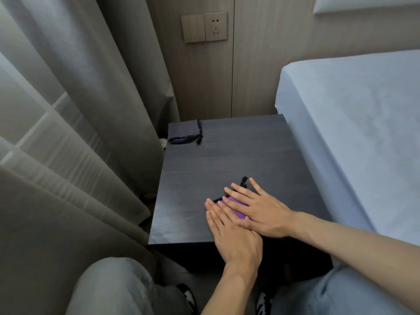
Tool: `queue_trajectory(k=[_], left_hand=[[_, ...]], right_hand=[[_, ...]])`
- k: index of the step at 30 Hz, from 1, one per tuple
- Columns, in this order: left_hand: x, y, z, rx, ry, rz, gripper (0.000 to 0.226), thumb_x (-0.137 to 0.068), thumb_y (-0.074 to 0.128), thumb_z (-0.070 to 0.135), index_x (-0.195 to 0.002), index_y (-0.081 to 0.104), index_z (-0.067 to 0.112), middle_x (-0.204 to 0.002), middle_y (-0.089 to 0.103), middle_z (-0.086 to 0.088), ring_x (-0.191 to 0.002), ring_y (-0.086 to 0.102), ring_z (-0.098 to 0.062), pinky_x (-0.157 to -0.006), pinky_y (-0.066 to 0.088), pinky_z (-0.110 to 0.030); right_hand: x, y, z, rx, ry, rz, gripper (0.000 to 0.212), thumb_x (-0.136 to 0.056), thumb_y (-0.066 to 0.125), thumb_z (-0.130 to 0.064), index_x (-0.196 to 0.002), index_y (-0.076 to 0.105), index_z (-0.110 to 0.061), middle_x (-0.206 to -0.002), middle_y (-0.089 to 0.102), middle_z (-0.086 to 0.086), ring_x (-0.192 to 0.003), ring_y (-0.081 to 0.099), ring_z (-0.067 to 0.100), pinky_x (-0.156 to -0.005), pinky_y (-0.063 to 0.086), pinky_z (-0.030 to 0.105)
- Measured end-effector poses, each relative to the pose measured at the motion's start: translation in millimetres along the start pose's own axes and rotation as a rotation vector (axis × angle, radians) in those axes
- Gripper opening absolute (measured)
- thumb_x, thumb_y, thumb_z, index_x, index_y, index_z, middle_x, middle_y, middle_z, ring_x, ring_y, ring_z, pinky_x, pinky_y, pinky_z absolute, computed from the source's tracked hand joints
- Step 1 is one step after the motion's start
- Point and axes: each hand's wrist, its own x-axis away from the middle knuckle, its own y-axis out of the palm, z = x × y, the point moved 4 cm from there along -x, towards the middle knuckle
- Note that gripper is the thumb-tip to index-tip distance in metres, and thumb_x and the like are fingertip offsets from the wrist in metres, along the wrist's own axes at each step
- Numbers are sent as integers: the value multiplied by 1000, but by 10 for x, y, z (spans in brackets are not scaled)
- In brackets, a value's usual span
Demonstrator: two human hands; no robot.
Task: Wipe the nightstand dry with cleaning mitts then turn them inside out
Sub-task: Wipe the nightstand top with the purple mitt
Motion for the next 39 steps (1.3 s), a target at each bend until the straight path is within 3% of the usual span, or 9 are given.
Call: queue_trajectory(k=[5,10,15,18,22,26,31,34,39], left_hand=[[-21,67,176,24,91,12,79,-98,14,38,-137,-36,-9,-153,-25,-36,-146,-27,-44,-118,-20,-49],[23,76,443,16,155,-65,76,-101,13,38,-144,-26,-11,-152,-29,-35,-145,-30,-42,-119,-18,-49],[109,94,688,13,239,-70,72,-87,-7,34,-136,-39,-8,-146,-35,-35,-144,-30,-44,-117,-22,-49],[88,133,835,16,336,-107,74,-95,7,35,-146,-24,-9,-150,-31,-34,-144,-30,-42,-120,-17,-49],[-39,102,969,75,610,-43,72,-96,24,33,-153,2,-6,-160,-5,-28,-150,-15,-37,-121,-12,-44],[-132,46,976,-111,851,-127,68,-100,16,34,-152,-15,3,-161,-20,-20,-149,-25,-30,-119,-20,-41],[-224,51,816,-158,1053,-86,69,-101,19,40,-157,-1,5,-165,-8,-17,-152,-18,-26,-121,-18,-41],[-276,53,604,-139,1107,-58,70,-100,19,44,-158,7,5,-165,-1,-15,-153,-11,-25,-120,-9,-41],[-311,-62,144,-163,1073,-60,71,-102,14,48,-158,1,8,-165,-10,-12,-152,-18,-22,-121,-9,-41]], right_hand=[[217,19,143,4,85,17,66,-103,5,-63,-161,6,-31,-169,-2,-4,-153,-16,11,-122,-12,52],[470,28,275,-12,168,28,71,-100,0,-64,-161,10,-29,-169,1,-5,-154,-13,11,-122,-8,53],[747,47,412,-3,249,43,69,-102,2,-62,-161,11,-28,-169,2,-4,-154,-12,11,-122,-6,54],[911,90,488,-14,344,59,70,-101,-4,-61,-161,7,-27,-169,0,-4,-154,-12,12,-122,-7,51],[1108,178,484,-33,584,125,71,-101,-3,-59,-161,11,-22,-169,10,4,-155,-6,16,-122,-2,51],[1173,218,308,-37,855,218,62,-104,20,-48,-157,20,-15,-162,32,14,-153,19,25,-120,8,50],[1073,215,-25,-139,1114,290,80,-104,1,-56,-151,39,-5,-156,38,22,-148,31,31,-119,13,46],[930,233,-233,-144,1171,287,81,-104,4,-56,-147,44,-1,-153,41,25,-146,35,34,-116,18,48],[617,204,-547,-154,1129,296,81,-103,7,-57,-144,47,1,-150,43,28,-144,37,37,-114,21,50]])
